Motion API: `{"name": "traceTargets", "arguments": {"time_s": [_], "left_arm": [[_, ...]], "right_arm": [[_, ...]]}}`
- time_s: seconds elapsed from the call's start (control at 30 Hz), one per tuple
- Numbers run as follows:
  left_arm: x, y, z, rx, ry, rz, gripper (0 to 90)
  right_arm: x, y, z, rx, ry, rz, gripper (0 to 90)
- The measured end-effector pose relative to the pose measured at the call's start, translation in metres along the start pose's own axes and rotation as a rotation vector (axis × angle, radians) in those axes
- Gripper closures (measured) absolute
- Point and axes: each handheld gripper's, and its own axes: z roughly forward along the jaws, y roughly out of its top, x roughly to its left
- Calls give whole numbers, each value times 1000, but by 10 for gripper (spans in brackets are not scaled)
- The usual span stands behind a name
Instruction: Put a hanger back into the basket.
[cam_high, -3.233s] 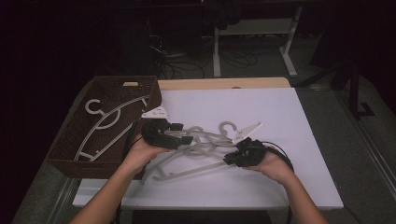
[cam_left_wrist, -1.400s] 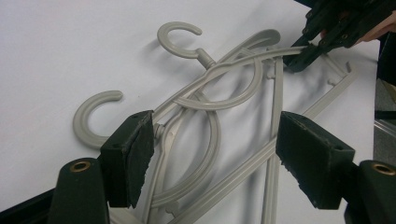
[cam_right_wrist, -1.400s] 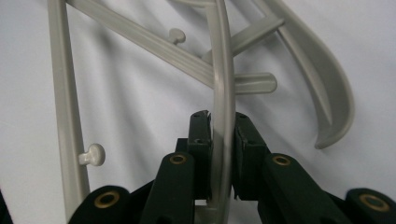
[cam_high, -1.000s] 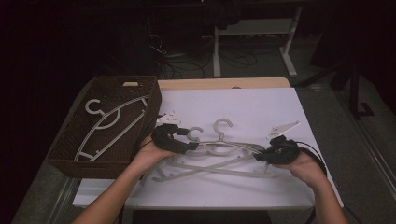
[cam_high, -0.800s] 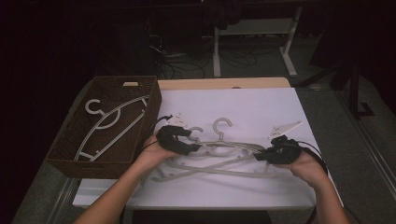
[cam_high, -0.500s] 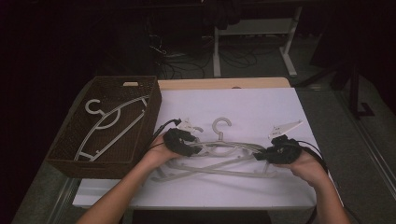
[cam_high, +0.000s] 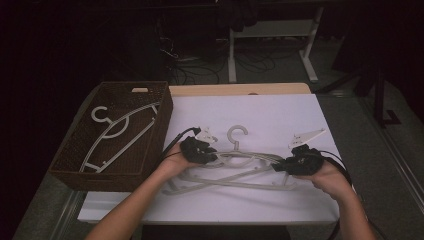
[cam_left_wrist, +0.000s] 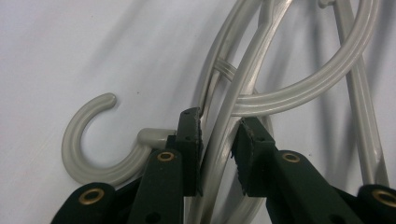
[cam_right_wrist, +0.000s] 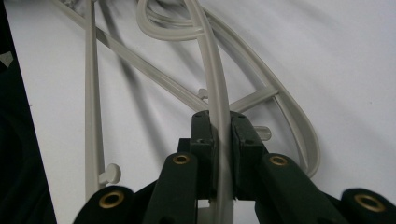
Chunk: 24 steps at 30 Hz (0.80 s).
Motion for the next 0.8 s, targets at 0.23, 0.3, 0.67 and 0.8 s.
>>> {"name": "traceTargets", "arguments": {"time_s": [0.23,0.3,0.67,0.8], "left_arm": [[-6,2,-6,-16,0,76,769],[-9,4,-9,-17,7,107,780],[-11,8,-20,-49,31,143,815],[-9,9,-22,-41,47,127,816]], "right_arm": [[-4,-3,-2,-10,-3,24,772],[-5,-3,-3,-19,-10,25,758],[-11,-1,-10,-104,-90,69,468],[-11,3,-18,-168,-139,83,348]]}}
